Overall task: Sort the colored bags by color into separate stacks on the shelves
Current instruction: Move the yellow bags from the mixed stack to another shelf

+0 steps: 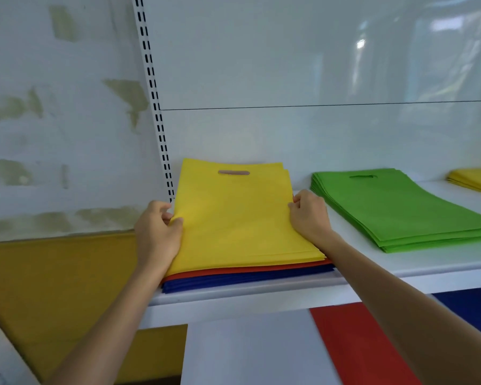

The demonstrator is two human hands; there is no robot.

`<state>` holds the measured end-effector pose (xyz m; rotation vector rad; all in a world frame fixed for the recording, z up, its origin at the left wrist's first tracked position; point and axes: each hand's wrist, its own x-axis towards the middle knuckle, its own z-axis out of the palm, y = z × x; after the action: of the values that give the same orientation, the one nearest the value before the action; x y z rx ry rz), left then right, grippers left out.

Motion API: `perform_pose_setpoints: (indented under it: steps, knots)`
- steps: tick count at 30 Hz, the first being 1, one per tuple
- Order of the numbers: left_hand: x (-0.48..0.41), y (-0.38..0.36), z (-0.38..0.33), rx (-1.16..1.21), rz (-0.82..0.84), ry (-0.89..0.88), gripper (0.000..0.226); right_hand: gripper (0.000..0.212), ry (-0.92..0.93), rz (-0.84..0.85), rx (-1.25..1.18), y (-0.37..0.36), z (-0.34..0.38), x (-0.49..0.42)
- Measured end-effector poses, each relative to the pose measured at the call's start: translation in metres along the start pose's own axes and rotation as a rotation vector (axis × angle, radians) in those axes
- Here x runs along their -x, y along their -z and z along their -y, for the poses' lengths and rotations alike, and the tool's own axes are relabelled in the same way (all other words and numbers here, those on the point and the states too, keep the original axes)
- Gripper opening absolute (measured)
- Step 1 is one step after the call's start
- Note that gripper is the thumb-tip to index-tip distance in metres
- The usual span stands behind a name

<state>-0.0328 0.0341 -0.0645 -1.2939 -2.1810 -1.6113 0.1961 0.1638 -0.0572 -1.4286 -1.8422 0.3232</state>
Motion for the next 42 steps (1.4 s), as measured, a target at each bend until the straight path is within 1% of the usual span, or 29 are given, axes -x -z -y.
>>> perform_pose_setpoints:
  steps: [3,4,7,9,11,13,15,18,20,23,25,26,28,31,34,37,42]
  knots:
    - [0.004,0.002,-0.001,-0.014,-0.050,-0.115,0.019,0.010,0.102,-0.063,0.032,0.002,0.001,0.002]
    - [0.004,0.003,-0.002,-0.010,-0.046,-0.123,0.017,0.010,0.149,-0.095,0.044,0.002,0.003,0.003]
    - [0.004,0.005,-0.006,-0.009,0.024,-0.078,0.020,0.015,0.262,-0.180,0.050,0.005,0.009,0.006]
    - [0.001,0.007,-0.013,-0.064,0.086,-0.108,0.024,0.017,0.305,-0.186,0.003,0.014,0.013,0.010]
    - [-0.003,0.009,-0.028,-0.138,0.120,-0.194,0.022,0.033,0.342,-0.243,-0.020,0.033,0.013,0.017]
    - [-0.004,0.008,-0.051,-0.167,0.131,-0.287,0.021,0.046,0.381,-0.301,0.012,0.061,0.003,0.020]
    - [0.003,0.001,-0.081,-0.110,0.159,-0.357,0.023,0.048,0.387,-0.322,0.050,0.097,-0.015,0.016]
    - [0.025,-0.027,-0.131,-0.037,0.284,-0.442,0.027,0.043,0.292,-0.368,0.101,0.158,-0.057,0.015]
    - [0.049,-0.057,-0.170,-0.009,0.383,-0.491,0.035,0.038,0.199,-0.411,0.123,0.201,-0.093,0.022]
    - [0.098,-0.109,-0.231,0.043,0.500,-0.534,0.042,0.033,0.084,-0.427,0.203,0.271,-0.156,0.044]
    - [0.137,-0.145,-0.273,0.111,0.609,-0.576,0.051,0.034,0.014,-0.447,0.265,0.320,-0.202,0.066]
    - [0.157,-0.162,-0.294,0.153,0.663,-0.589,0.052,0.036,-0.026,-0.463,0.296,0.344,-0.224,0.078]
    - [0.200,-0.194,-0.332,0.212,0.744,-0.613,0.047,0.039,-0.108,-0.501,0.350,0.387,-0.266,0.103]
    - [0.261,-0.240,-0.377,0.273,0.851,-0.646,0.050,0.041,-0.192,-0.562,0.411,0.441,-0.322,0.137]
    - [0.310,-0.277,-0.409,0.321,0.971,-0.620,0.049,0.039,-0.280,-0.575,0.441,0.477,-0.367,0.160]
    - [0.344,-0.308,-0.428,0.358,1.065,-0.591,0.047,0.038,-0.351,-0.577,0.423,0.497,-0.407,0.172]
    - [0.368,-0.352,-0.451,0.388,1.105,-0.619,0.044,0.035,-0.409,-0.574,0.390,0.508,-0.462,0.163]
